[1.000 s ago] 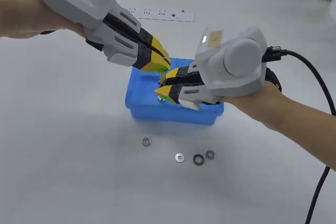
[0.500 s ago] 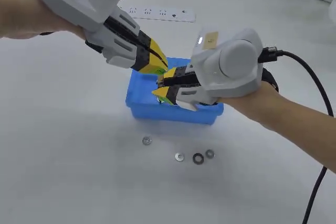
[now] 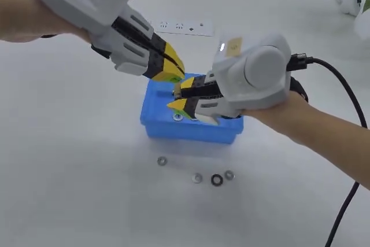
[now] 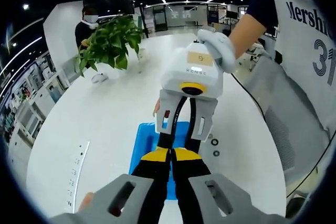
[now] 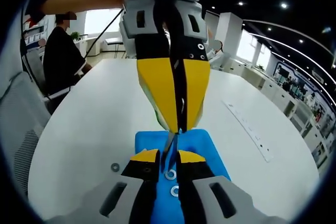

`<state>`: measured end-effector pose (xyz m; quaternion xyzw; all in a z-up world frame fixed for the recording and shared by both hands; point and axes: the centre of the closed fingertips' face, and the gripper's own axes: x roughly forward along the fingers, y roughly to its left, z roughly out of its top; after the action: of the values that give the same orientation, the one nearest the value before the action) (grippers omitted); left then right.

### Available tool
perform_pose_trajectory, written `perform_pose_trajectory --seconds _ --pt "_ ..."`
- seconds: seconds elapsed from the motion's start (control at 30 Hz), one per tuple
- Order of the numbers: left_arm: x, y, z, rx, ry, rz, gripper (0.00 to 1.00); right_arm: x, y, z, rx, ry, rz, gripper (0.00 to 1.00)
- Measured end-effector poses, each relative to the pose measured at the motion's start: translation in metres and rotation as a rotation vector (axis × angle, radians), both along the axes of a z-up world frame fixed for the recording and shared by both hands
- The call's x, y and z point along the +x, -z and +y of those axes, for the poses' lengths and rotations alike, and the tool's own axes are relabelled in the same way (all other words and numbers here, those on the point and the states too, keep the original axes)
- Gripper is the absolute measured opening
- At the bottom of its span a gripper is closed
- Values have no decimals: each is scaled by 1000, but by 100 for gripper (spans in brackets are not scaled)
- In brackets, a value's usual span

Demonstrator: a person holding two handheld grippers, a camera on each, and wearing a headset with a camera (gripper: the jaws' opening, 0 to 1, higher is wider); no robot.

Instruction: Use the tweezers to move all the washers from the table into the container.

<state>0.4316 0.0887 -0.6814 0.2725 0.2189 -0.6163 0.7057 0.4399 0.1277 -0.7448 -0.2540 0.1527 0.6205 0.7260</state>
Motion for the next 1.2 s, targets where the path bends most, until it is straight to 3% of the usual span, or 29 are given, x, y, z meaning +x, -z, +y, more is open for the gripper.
perform_pose_trajectory --seconds 0.53,0.7,0.9,1.2 --pt "-18 -27 3 17 12 -37 5 -18 -20 -7 16 -16 5 14" --pt "-32 -37 3 11 23 -42 5 -35 -33 -7 35 -44 -10 14" --pt "-44 -50 3 -3 20 -64 5 -43 -46 -7 75 -42 0 13" --pt "-61 -61 4 -9 21 -80 5 -60 -55 0 72 -77 -10 12"
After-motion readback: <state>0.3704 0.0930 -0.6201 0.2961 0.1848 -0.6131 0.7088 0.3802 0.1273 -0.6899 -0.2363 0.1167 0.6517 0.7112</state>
